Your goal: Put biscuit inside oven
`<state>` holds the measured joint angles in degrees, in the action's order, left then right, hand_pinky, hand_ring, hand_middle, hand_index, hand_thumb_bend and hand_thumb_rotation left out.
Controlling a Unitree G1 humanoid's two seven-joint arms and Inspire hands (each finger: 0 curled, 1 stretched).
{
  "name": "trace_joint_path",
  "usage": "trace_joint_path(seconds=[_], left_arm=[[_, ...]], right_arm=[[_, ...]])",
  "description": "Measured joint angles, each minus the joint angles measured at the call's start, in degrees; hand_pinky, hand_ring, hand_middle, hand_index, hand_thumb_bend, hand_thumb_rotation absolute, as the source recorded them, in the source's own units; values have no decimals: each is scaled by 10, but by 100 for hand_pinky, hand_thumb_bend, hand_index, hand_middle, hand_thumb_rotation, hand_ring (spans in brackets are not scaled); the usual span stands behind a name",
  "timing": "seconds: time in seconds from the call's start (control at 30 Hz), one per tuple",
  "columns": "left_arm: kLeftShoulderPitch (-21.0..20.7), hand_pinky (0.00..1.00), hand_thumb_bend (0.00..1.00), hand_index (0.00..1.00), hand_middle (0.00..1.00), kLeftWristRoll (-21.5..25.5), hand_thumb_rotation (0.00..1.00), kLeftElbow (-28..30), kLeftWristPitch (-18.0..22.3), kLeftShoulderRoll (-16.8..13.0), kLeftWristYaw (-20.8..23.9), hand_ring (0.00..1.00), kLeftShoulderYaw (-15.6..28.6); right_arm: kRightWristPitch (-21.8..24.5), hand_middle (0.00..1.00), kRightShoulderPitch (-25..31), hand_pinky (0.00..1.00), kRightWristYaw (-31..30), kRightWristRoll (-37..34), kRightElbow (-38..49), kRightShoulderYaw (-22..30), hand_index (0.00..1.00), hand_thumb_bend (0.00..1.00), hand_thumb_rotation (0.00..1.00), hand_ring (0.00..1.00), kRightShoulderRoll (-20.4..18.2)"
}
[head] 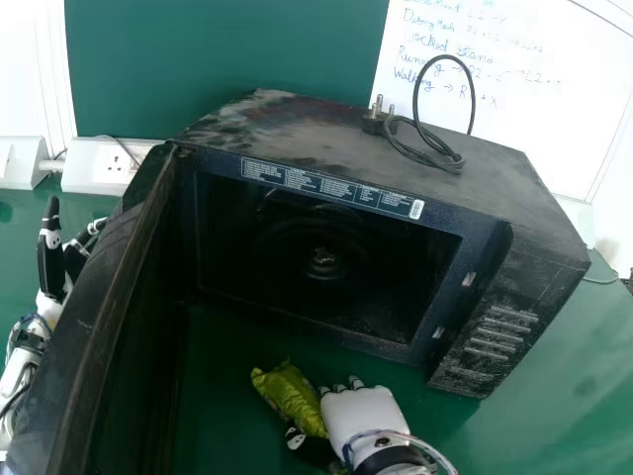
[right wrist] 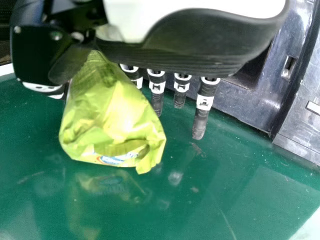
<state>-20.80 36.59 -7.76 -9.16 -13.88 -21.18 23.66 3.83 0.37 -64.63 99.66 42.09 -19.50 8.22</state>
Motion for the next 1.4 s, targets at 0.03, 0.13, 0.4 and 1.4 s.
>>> trace_joint_path(seconds=[0.03, 0.13, 0.4, 1.4], left_arm=[[0, 25, 52, 49, 41, 0, 7, 1, 0, 0, 1, 32, 0], [0, 25, 52, 49, 41, 0, 7, 3, 0, 0, 0, 33, 0], [0, 25, 52, 49, 41, 0, 7, 3, -2, 0, 0, 33, 0], [1, 25, 52, 49, 41, -3, 7, 7, -7, 0, 7, 33, -1]], right_arm=[[-2, 84, 0, 69, 2, -1, 0, -1, 84, 68, 9, 80, 0], [-5, 81, 1, 65, 10, -3, -6, -2, 82, 73, 12, 77, 0], [-6, 56, -1, 35, 55, -3, -31, -12, 79, 66, 7, 44, 2], [14, 47, -20, 20, 104, -40, -73, -6, 65, 57, 0, 25, 10]])
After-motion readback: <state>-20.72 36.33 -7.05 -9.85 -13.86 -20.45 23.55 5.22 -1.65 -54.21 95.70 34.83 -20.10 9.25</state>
